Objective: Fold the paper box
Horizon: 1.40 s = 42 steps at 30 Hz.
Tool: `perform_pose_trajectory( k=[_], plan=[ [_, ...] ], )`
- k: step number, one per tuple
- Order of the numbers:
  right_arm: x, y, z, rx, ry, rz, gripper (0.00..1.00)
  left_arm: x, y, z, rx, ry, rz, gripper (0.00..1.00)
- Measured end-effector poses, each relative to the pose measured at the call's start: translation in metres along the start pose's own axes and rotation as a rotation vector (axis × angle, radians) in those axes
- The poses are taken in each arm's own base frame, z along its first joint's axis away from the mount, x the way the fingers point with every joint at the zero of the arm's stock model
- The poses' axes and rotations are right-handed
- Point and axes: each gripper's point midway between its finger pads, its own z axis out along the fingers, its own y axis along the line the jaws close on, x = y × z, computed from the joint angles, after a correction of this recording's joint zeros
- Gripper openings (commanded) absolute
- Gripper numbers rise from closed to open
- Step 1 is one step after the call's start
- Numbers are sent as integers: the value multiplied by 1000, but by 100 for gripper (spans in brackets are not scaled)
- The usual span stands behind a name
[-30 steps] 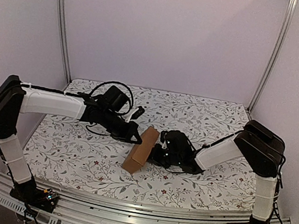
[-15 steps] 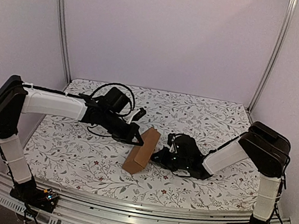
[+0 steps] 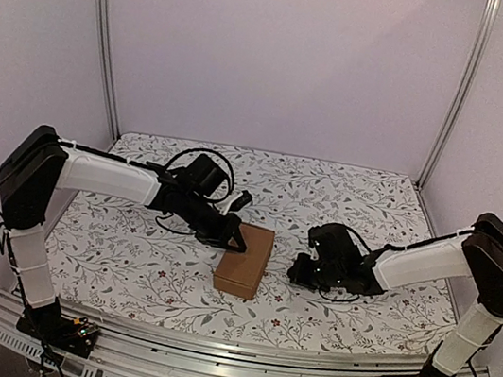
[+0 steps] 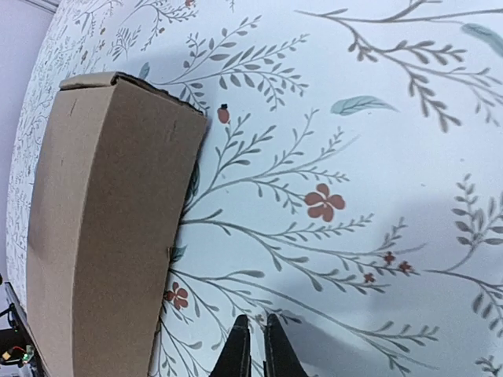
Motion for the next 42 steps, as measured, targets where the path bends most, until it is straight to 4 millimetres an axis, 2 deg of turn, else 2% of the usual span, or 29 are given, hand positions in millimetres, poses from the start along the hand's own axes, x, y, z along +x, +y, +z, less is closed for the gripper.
perform_pose_trajectory(
  k=[3, 6, 10, 12, 14, 15, 18, 19, 20, 21, 23, 25, 26, 32, 35, 39, 42],
  plan=[
    [-4, -6, -19, 62, 6, -58, 3, 3, 4, 1, -16, 16, -11, 0],
    [-19, 1, -38, 90, -6, -127, 5, -5, -1, -3, -21, 1, -3, 0],
    [-40, 13, -57, 111, -40, -203, 14, -18, -10, -13, -27, -32, 21, 0],
    [-48, 15, -66, 130, -55, -236, 23, -22, -13, -20, -35, -46, 30, 1],
    [-55, 17, -74, 149, -66, -270, 31, -26, -18, -30, -48, -63, 39, 14],
    [-57, 17, -77, 157, -66, -284, 37, -29, -20, -36, -55, -75, 45, 25],
    [-66, 18, -87, 191, -74, -340, 61, -37, -28, -56, -81, -118, 68, 48],
    [-70, 19, -90, 200, -83, -347, 74, -40, -31, -65, -93, -137, 77, 55],
    [-74, 20, -93, 209, -90, -356, 96, -43, -33, -74, -107, -157, 89, 61],
    [-78, 19, -97, 221, -99, -369, 98, -47, -36, -85, -122, -182, 95, 66],
    [-84, 14, -104, 244, -108, -381, 99, -52, -40, -103, -150, -219, 118, 76],
    [-89, 4, -111, 271, -109, -384, 99, -57, -41, -121, -189, -257, 139, 97],
    [-92, -2, -115, 288, -110, -377, 99, -59, -41, -130, -209, -275, 150, 99],
    [-119, -47, -143, 395, -132, -320, 99, -61, -23, -176, -358, -335, 165, 100],
    [-137, -73, -162, 448, -165, -262, 99, -62, 1, -197, -452, -350, 142, 100],
    [-166, -113, -199, 497, -247, -137, 99, -64, 35, -228, -556, -383, 97, 100],
    [-177, -141, -227, 510, -304, -45, 99, -56, 60, -254, -630, -424, 71, 99]
  ],
)
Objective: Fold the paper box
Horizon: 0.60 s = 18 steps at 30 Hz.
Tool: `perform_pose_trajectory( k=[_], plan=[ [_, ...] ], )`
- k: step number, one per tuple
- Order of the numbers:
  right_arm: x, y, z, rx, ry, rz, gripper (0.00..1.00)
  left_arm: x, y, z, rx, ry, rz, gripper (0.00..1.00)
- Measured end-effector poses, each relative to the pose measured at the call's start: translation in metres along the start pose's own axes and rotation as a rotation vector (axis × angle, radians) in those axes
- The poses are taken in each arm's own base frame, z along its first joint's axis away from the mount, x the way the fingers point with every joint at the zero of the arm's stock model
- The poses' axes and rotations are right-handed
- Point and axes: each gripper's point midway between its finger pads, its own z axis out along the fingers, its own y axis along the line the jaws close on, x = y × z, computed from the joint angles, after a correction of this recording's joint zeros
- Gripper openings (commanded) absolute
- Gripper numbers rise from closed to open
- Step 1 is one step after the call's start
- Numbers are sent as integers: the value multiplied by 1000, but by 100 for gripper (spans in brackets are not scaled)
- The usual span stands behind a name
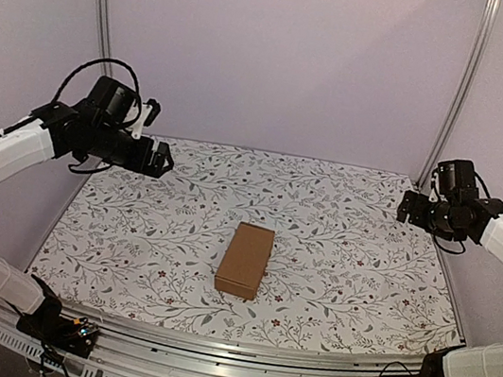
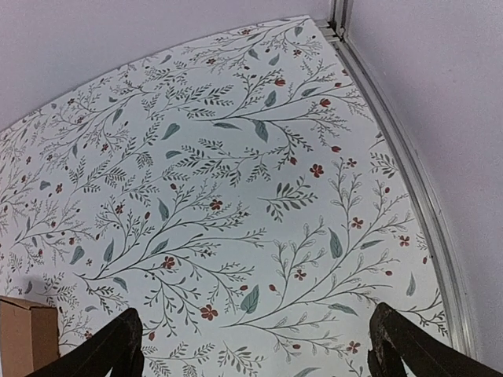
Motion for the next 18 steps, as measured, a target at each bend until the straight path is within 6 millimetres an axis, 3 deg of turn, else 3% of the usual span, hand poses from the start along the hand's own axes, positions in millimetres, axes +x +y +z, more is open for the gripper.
perform_pose_trajectory(
  k=[3, 8, 14, 18],
  plan=[
    [-3, -23, -12, 20, -26, 46, 99, 12, 29, -12, -55, -38, -22, 100],
    [3, -26, -33, -11, -61, 38, 99, 33, 62, -27, -109, -84, -76, 99],
    [20, -33, -47, -27, -85, 58, 99, 61, 61, -30, -68, -111, -96, 100],
    [29, -31, -52, -60, -84, 67, 99, 60, 53, -44, -11, -183, -103, 99]
  ],
)
